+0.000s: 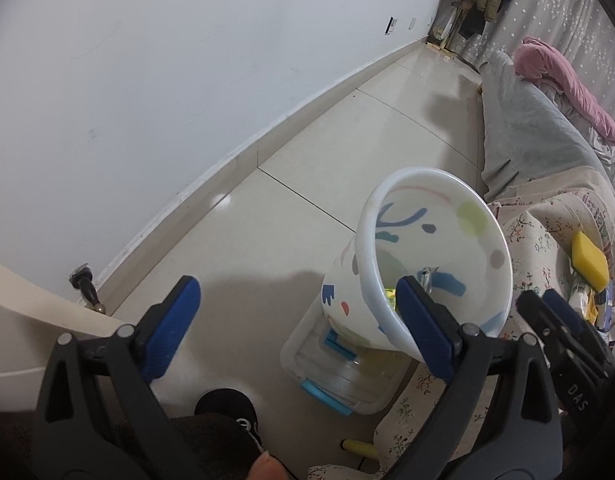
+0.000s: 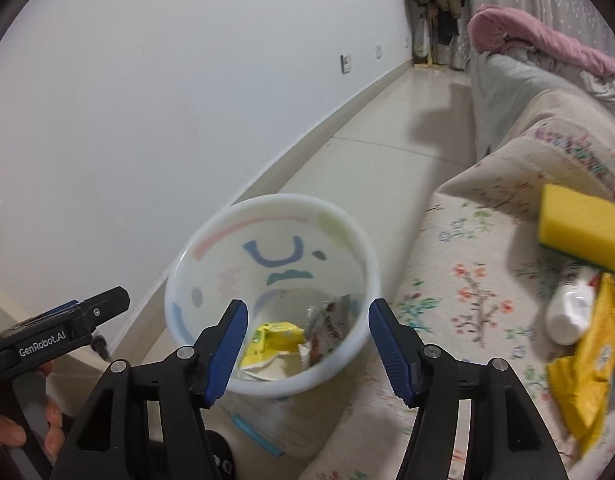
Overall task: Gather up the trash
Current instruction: 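Open the right gripper to drop the snack bag into the bin, then move the right gripper back over the items on the bed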
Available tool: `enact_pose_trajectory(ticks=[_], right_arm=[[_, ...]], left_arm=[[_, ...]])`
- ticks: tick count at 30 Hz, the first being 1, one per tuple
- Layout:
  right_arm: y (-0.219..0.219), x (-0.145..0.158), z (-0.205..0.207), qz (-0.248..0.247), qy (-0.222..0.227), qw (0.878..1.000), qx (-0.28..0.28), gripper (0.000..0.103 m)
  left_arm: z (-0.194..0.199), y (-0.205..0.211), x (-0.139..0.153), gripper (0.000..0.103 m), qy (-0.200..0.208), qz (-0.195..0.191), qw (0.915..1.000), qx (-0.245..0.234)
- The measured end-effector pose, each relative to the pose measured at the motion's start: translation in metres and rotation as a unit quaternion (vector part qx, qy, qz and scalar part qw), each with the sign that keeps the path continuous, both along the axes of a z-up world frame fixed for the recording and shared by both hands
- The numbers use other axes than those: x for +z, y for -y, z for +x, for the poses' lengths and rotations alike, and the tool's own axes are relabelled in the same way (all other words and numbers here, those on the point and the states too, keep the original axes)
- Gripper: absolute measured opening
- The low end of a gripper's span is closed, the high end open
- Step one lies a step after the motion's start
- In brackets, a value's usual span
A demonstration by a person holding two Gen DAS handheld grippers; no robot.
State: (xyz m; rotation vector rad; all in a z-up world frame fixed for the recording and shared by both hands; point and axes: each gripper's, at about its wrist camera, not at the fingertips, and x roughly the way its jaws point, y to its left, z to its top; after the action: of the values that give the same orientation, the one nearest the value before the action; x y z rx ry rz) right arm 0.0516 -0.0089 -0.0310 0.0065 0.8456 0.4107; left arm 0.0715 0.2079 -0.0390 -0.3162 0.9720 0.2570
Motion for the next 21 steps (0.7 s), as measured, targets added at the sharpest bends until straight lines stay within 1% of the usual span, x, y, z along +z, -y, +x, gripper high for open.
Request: enact_pose_trajectory(ticks=[4,12,21], right_arm=[[0.013,0.013,-0.011,-0.003,0.010,1.000,-0.022,0.065],[0.054,0.032,-0.038,0.009,0.019,0.997,-0.077,0.072],[0.105,0.048,-0.061,-0.011,0.038,0.989,-0.143,0.075]], left_arm=[[-0.001,0.009,0.004,0.098,0.004,0.008,0.9999,-0.013],[-0.001,0.038,0.010,0.098,0.004,0.020,0.9982,-0.057],[-0.008,0.084,0.018,0.099,0.009,0.028,0.9929,-0.115]])
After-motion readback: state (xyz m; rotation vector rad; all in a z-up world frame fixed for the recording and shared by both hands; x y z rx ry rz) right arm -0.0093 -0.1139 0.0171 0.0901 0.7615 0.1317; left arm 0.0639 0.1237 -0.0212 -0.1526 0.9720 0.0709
